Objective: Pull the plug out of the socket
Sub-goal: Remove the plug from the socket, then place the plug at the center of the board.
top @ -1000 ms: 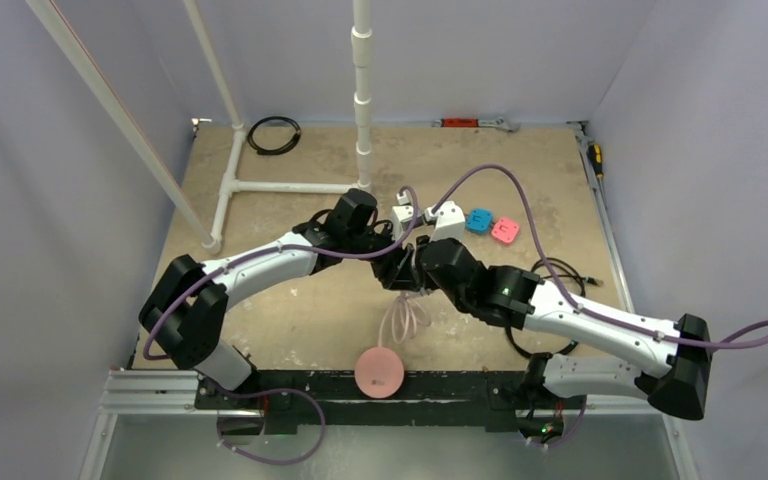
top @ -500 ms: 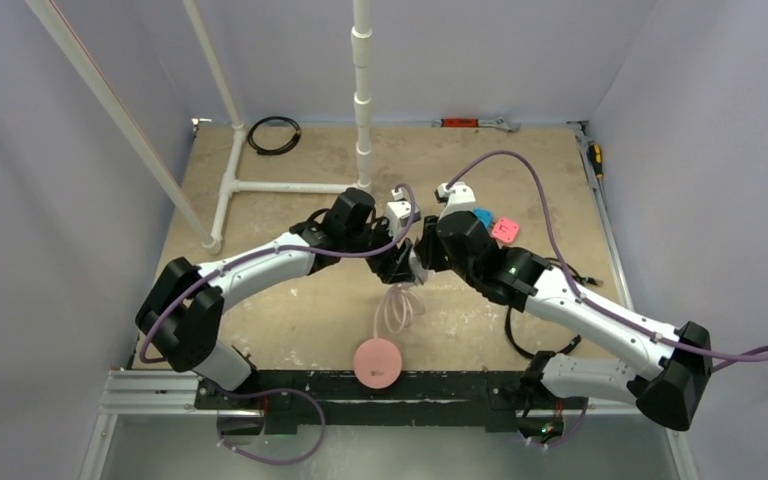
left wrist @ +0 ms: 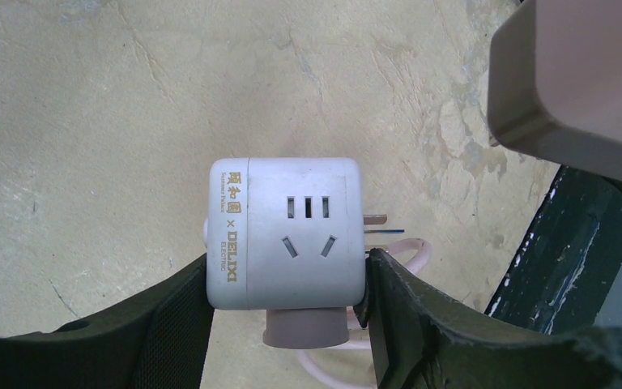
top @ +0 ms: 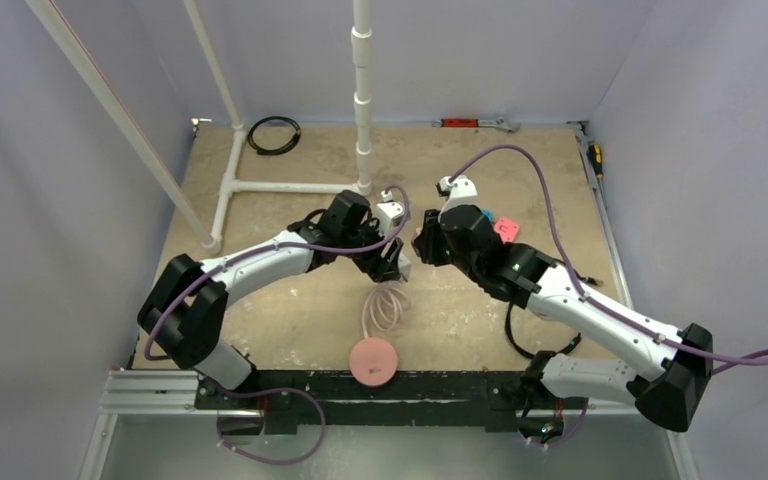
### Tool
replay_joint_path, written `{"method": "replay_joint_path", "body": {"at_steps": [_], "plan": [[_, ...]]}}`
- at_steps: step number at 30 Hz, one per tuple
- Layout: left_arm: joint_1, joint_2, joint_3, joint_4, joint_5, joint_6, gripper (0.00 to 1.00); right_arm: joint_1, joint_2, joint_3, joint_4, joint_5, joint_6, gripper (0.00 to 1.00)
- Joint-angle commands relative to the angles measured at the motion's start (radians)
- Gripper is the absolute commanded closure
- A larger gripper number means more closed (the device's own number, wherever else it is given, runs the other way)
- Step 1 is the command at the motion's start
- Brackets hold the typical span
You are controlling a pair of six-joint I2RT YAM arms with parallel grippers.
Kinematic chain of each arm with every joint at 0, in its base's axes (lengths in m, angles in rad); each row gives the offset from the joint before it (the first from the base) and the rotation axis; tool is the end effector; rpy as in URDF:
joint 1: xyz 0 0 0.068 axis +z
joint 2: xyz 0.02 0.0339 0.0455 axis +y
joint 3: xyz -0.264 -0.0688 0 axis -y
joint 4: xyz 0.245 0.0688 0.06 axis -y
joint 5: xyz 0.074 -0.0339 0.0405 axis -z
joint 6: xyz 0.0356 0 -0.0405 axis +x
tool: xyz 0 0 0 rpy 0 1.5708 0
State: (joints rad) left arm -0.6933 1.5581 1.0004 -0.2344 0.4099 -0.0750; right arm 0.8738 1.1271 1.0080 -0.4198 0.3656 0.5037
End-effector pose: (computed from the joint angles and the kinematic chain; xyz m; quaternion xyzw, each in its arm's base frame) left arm 0.2457 -0.2226 0.2228 0.3492 0.8393 -0.3138 0.2740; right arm 0.1697 0.1828 0.3274 -0.0692 0.8572 0.1863 0.4750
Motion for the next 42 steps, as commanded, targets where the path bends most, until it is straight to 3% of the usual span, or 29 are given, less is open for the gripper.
{"method": "replay_joint_path", "body": {"at_steps": [1,9,18,26,42], "plan": [[0.003,-0.034,0.009,0.037,0.004,-0.003,1.00,-0.002,-0.014,0.017,0.009,0.013,-0.006,1.00],[0.045,-0.151,-0.016,0.071,-0.051,-0.015,1.00,-0.060,-0.064,-0.014,0.022,-0.005,-0.038,1.00],[0.081,-0.348,-0.077,0.116,-0.174,-0.017,1.00,-0.453,-0.046,-0.153,0.189,-0.321,-0.072,1.00],[0.080,-0.398,-0.087,0.117,-0.192,-0.014,1.00,-0.763,0.079,-0.288,0.385,-0.518,-0.027,1.00],[0.078,-0.385,-0.082,0.115,-0.152,-0.023,1.00,-0.834,0.275,-0.336,0.524,-0.453,0.006,1.00]]}}
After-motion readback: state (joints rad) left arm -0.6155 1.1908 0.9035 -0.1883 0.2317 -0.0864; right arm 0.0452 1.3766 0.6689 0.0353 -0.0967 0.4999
